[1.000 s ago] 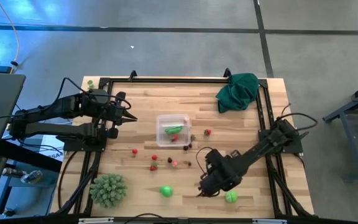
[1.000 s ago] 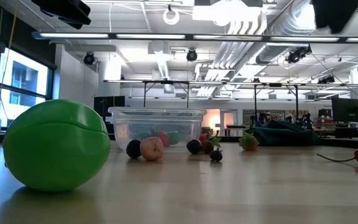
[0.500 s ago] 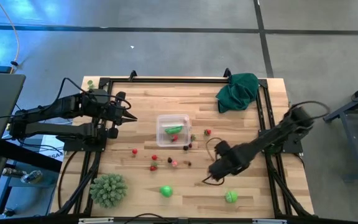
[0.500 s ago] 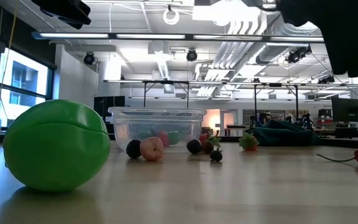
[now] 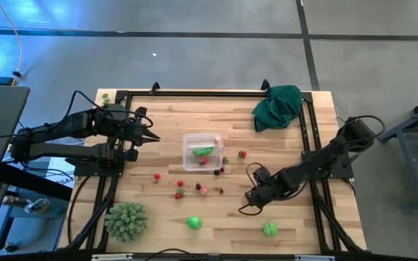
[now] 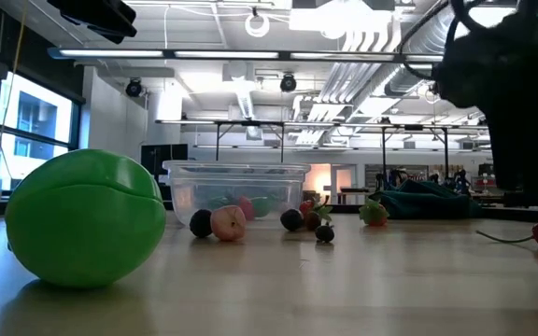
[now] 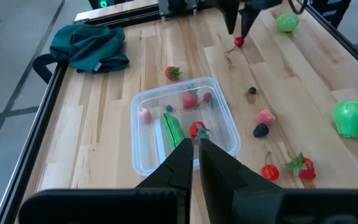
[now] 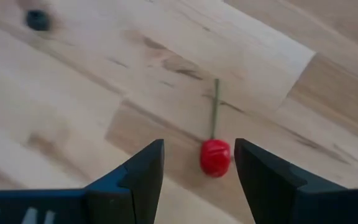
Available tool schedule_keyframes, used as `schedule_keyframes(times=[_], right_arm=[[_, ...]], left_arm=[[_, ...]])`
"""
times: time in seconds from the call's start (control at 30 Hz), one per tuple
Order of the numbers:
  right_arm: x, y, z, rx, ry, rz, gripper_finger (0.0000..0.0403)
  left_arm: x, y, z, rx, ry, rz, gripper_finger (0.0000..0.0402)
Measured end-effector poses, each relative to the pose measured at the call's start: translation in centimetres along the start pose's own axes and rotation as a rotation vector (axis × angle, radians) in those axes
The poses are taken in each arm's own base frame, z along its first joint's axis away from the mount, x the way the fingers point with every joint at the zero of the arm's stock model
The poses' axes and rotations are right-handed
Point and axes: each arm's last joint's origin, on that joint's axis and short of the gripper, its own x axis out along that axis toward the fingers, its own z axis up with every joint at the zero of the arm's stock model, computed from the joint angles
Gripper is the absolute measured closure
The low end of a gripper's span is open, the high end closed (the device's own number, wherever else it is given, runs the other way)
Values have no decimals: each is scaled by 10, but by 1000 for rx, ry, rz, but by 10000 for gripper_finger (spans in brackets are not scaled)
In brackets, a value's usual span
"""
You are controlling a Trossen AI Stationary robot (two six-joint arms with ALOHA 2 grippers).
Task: Pick and placing Produce into tupperware
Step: Put the red cherry into the transparent container
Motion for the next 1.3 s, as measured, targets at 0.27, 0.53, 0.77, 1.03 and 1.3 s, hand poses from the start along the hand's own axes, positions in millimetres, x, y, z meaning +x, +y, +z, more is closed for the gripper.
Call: schedule_keyframes(times=[0.27, 0.53, 0.77, 1.03, 1.3], right_arm=[[14, 4, -4, -28, 20, -47, 215], [17, 4, -15, -3, 53, -68, 215], [18, 3, -17, -3, 34, -76, 215], [30, 3, -19, -32, 49, -119, 215], [31, 3, -19, -35, 35, -121, 235]], left_arm=[[0, 0, 0, 0, 0, 0, 383], [0, 0, 0, 0, 0, 0, 383], [0, 0, 0, 0, 0, 0, 383], [0, 0, 0, 0, 0, 0, 383], [0, 0, 0, 0, 0, 0, 383]])
